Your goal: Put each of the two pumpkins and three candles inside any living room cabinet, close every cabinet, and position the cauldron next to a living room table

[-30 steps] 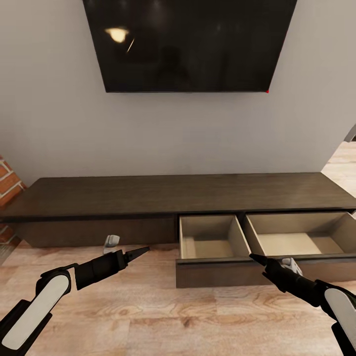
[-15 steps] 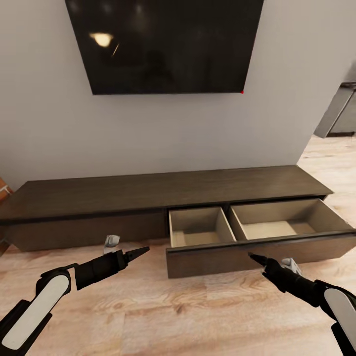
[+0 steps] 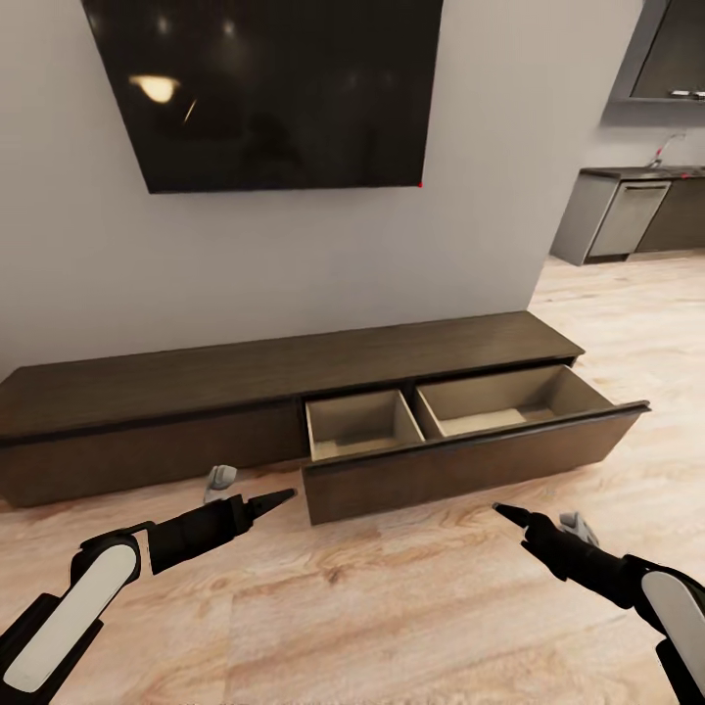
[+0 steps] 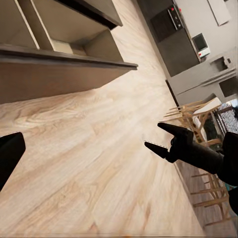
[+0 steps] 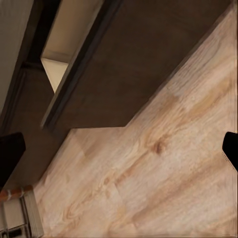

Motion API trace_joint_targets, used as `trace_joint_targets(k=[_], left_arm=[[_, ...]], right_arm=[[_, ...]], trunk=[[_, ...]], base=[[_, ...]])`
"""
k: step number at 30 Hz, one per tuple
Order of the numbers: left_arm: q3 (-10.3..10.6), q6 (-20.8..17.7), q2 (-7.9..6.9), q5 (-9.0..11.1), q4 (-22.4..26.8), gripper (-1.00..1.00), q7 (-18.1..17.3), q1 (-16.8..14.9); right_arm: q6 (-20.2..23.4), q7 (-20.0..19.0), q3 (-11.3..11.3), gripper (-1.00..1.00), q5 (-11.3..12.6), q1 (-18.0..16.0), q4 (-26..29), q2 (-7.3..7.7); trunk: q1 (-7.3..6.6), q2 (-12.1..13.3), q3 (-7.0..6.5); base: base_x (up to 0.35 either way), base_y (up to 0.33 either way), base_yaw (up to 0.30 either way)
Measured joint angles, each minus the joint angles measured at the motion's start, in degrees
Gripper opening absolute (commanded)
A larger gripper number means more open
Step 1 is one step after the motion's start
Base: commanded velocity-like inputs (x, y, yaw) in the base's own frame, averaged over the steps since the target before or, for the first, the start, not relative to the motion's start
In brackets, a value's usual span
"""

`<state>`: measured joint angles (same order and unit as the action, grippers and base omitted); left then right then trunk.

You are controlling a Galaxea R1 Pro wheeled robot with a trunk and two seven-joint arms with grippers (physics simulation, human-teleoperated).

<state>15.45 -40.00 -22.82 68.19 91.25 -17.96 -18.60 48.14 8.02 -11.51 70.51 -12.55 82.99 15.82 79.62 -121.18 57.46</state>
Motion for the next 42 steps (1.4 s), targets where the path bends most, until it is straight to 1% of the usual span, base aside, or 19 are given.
trace_joint_targets(k=[6,10,11,16,20,21,23,24,25,27,29,30,31,32,33,36,37,39,42], left_arm=[[0.00,0.00,-0.14,0.07,-0.02,1.00,0.02,0.00],[0.00,0.01,-0.15,0.03,-0.09,1.00,0.28,-0.02],[-0.01,0.01,-0.10,-0.01,-0.21,1.00,1.11,-0.06],[0.05,-1.10,-0.14,0.07,-0.35,1.00,9.25,-0.02],[0.02,-1.67,-0.32,-0.33,-0.43,1.00,14.75,-0.01],[0.01,-1.73,-0.42,-1.43,-0.52,1.00,18.55,0.00],[0.02,-1.73,-0.35,-3.39,-0.66,1.00,23.05,0.00],[0.04,-1.73,-0.30,-4.42,-0.71,1.00,25.49,0.00],[0.14,-1.87,-0.19,-6.88,-0.96,1.00,30.39,-0.05],[0.27,-1.99,-0.10,-9.07,-1.94,1.00,34.92,-0.15],[0.47,-2.09,0.54,-11.20,-4.74,1.00,39.61,-0.26],[0.52,-2.10,1.03,-11.57,-5.98,1.00,40.64,-0.29],[0.59,-2.15,2.64,-12.14,-8.63,1.00,42.02,-0.35],[0.64,-2.17,3.76,-12.42,-10.27,1.00,42.56,-0.39],[0.78,-1.99,6.22,-12.80,-14.10,1.00,43.24,-0.44],[0.97,-0.33,10.43,-14.25,-21.90,1.00,43.85,-0.59],[0.99,0.62,11.23,-14.95,-23.57,1.00,43.78,-0.67],[1.07,3.34,13.10,-17.31,-27.67,1.00,42.32,-0.99],[0.99,6.55,15.93,-23.14,-39.36,1.00,33.23,-3.68]], right_arm=[[-0.12,0.50,0.08,1.00,-0.21,0.00,-0.11,-0.06],[-0.07,5.73,0.03,1.00,-0.27,-0.03,-0.20,-0.14],[-0.01,9.35,-0.02,1.00,-0.30,-0.04,-0.10,-0.14],[0.08,23.49,-0.16,1.00,-0.33,-0.12,0.08,0.10],[0.04,32.03,-0.20,1.00,-0.35,-0.19,0.22,0.39],[0.01,36.55,-0.22,1.00,-0.42,-0.17,0.41,0.53],[-0.09,40.83,-0.21,1.00,-0.71,-0.14,0.64,0.62],[-0.13,42.57,-0.18,1.00,-1.29,-0.12,0.71,0.63],[-0.20,45.08,-0.04,1.00,-4.14,-0.10,0.74,0.48],[-0.32,46.74,0.37,1.00,-8.52,-0.08,0.71,0.22],[-0.46,47.69,1.27,1.00,-14.43,0.04,0.57,-0.18],[-0.50,47.62,1.55,1.00,-15.84,0.11,0.53,-0.34],[-0.55,46.76,1.88,1.00,-17.79,0.29,0.44,-0.65],[-0.56,45.97,1.98,1.00,-18.61,0.38,0.35,-0.77],[-0.56,43.60,2.06,1.00,-19.83,0.56,0.00,-0.93],[-1.01,38.27,1.99,1.00,-21.25,1.40,-1.99,-0.90],[-1.49,37.10,1.96,1.00,-21.49,1.70,-2.72,-0.87],[-3.96,34.12,1.91,1.00,-21.90,2.47,-4.93,-0.75],[-10.03,28.69,2.38,1.00,-22.56,3.72,-9.05,-0.74]], trunk=[[-0.01,0.00,-0.45],[-0.01,0.00,-0.71],[-0.01,0.00,-0.78],[-0.01,0.00,-1.07],[-0.01,0.00,-1.29],[-0.01,0.00,-1.34],[-0.01,0.00,-1.45],[-0.01,0.00,-1.51],[-0.01,0.00,-1.56],[-0.01,0.00,-1.67],[-0.01,0.01,-1.77],[-0.01,0.00,-1.82],[-0.01,0.01,-1.87],[-0.01,0.00,-1.92],[-0.01,0.01,-1.96],[-0.01,0.01,-2.07],[-0.01,0.00,-2.10],[-0.01,0.00,-2.13],[-0.01,0.01,-2.14]], base=[[-0.038,0.000,-0.215],[-0.008,0.000,-0.223],[-0.003,0.000,-0.232],[-0.002,0.000,-0.238],[0.000,0.000,-0.244],[0.000,0.000,-0.246],[0.000,0.000,-0.247],[0.000,0.000,-0.245],[0.000,0.000,-0.239],[0.000,0.000,-0.226],[0.000,0.000,-0.204],[0.000,0.000,-0.193],[0.000,0.000,-0.190],[0.000,0.000,-0.171],[0.000,0.000,-0.157],[0.000,0.000,-0.114],[0.000,0.000,-0.056],[0.000,0.000,-0.037],[0.000,0.000,-0.013]])
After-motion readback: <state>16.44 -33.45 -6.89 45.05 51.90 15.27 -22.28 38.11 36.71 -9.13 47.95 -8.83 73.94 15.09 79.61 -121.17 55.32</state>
